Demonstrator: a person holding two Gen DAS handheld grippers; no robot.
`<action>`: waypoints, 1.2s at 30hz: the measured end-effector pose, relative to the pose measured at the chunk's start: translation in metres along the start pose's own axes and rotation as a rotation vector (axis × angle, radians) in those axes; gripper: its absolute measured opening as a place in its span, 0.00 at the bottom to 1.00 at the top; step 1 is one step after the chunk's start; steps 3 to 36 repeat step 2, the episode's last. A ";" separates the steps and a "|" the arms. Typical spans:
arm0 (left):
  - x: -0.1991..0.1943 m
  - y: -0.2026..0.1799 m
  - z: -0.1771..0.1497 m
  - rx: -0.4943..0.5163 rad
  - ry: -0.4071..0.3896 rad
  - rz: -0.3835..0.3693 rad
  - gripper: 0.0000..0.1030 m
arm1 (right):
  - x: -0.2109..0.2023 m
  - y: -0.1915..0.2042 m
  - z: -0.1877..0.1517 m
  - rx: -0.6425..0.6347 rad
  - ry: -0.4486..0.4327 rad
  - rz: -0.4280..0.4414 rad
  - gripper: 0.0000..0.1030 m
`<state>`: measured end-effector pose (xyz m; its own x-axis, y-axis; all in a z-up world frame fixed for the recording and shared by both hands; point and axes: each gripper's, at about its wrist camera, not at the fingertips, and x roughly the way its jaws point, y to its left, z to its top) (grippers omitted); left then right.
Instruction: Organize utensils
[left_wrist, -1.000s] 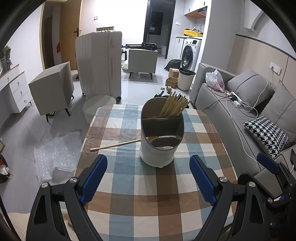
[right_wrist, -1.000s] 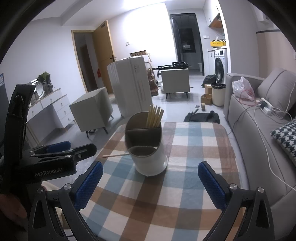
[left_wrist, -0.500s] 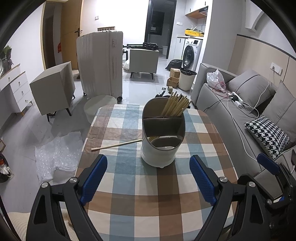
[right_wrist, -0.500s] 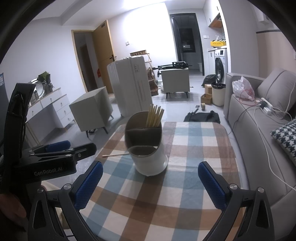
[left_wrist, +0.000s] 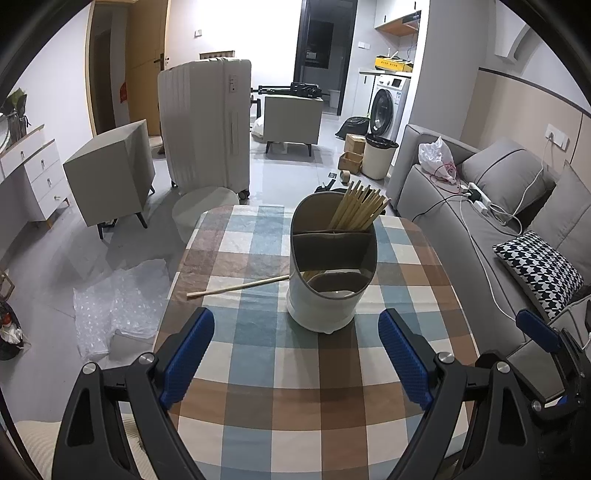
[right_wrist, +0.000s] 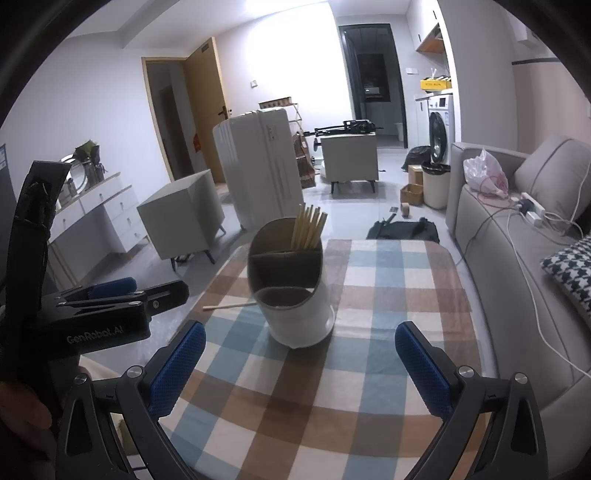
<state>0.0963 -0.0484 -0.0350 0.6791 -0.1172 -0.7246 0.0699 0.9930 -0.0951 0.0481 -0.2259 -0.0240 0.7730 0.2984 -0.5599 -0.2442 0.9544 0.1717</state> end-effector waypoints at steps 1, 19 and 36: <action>0.000 0.001 0.000 -0.002 -0.005 -0.001 0.85 | 0.001 0.000 0.000 0.001 0.001 0.001 1.00; 0.000 0.001 0.000 -0.002 -0.011 -0.001 0.85 | 0.002 0.000 0.000 0.000 0.002 0.002 1.00; 0.000 0.001 0.000 -0.002 -0.011 -0.001 0.85 | 0.002 0.000 0.000 0.000 0.002 0.002 1.00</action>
